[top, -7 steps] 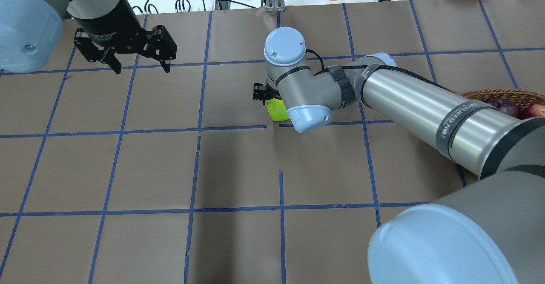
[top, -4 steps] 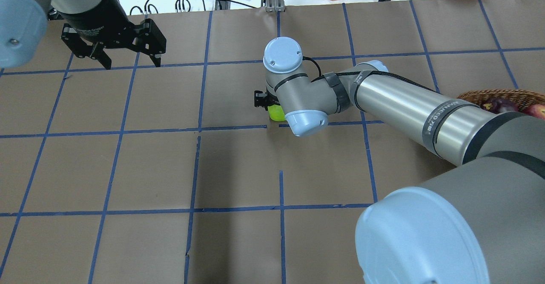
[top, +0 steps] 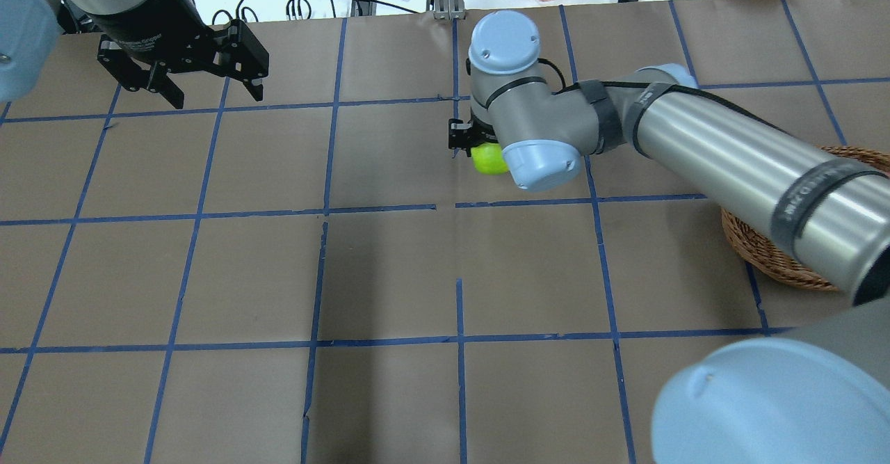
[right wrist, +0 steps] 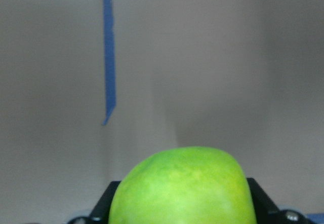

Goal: Put all apples into basket
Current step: 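Carry the green apple into the basket with the right gripper and release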

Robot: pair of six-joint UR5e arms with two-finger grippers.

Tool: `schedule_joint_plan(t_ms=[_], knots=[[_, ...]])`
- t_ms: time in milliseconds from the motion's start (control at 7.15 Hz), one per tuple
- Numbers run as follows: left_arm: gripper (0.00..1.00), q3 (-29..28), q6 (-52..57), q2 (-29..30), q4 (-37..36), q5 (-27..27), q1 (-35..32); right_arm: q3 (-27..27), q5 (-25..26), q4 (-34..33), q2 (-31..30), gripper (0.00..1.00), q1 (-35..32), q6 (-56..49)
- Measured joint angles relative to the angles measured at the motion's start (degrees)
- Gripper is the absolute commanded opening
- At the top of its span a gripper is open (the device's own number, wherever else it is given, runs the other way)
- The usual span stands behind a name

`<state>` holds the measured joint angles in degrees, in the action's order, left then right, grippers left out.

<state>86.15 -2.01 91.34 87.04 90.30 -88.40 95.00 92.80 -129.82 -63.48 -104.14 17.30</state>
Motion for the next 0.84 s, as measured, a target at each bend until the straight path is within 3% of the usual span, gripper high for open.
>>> schedule_joint_plan(t_ms=[419, 839], knots=[[1.00, 0.59, 0.15, -0.20, -0.33, -0.09, -0.01, 9.75, 2.61, 3.67, -10.14, 0.37, 14.77, -19.66], [1.00, 0.98, 0.10, -0.25, -0.49, -0.12, -0.02, 14.97, 2.34, 1.16, -15.32, 0.39, 30.44, -44.57]])
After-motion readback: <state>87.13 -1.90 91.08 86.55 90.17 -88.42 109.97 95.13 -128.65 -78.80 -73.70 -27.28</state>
